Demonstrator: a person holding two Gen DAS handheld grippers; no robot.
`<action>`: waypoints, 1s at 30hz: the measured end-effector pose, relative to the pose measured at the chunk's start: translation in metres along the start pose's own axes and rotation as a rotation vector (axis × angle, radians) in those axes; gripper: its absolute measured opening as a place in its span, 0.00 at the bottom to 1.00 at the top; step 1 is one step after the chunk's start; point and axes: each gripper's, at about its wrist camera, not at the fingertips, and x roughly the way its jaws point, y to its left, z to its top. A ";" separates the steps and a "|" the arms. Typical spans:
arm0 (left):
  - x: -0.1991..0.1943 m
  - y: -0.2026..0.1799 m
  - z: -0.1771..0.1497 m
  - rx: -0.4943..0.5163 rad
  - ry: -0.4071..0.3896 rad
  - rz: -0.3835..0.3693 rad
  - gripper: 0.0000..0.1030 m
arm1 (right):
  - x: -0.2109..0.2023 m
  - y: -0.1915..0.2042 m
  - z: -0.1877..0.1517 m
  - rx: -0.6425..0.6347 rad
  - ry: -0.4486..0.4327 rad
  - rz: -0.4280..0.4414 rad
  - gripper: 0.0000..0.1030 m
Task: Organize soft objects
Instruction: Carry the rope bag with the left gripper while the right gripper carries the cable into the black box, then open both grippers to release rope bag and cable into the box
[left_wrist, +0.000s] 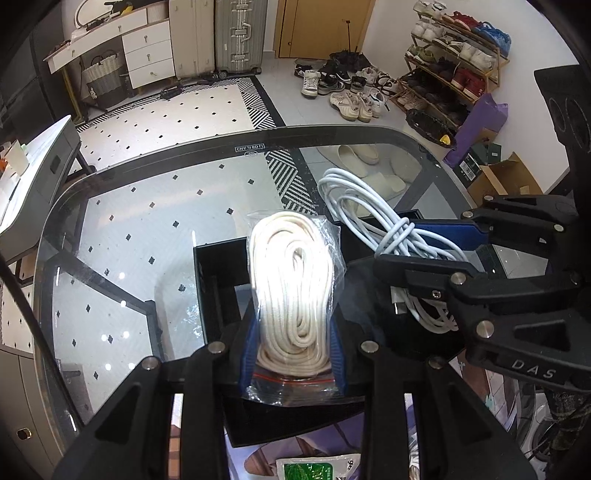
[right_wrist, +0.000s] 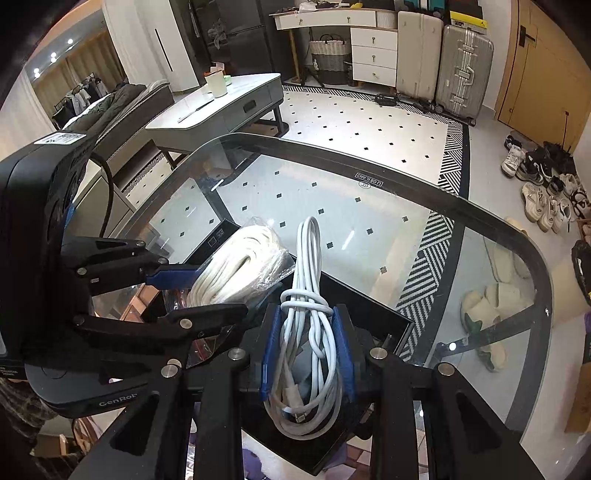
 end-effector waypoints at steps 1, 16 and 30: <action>0.002 0.000 -0.001 0.000 0.002 -0.001 0.30 | 0.002 0.000 -0.001 -0.002 0.004 0.001 0.28; 0.012 -0.001 -0.009 0.014 0.029 0.007 0.35 | 0.025 0.000 -0.013 -0.016 0.059 0.008 0.28; -0.019 0.002 -0.012 0.007 -0.016 0.007 0.74 | -0.021 -0.005 -0.017 -0.002 -0.009 -0.026 0.55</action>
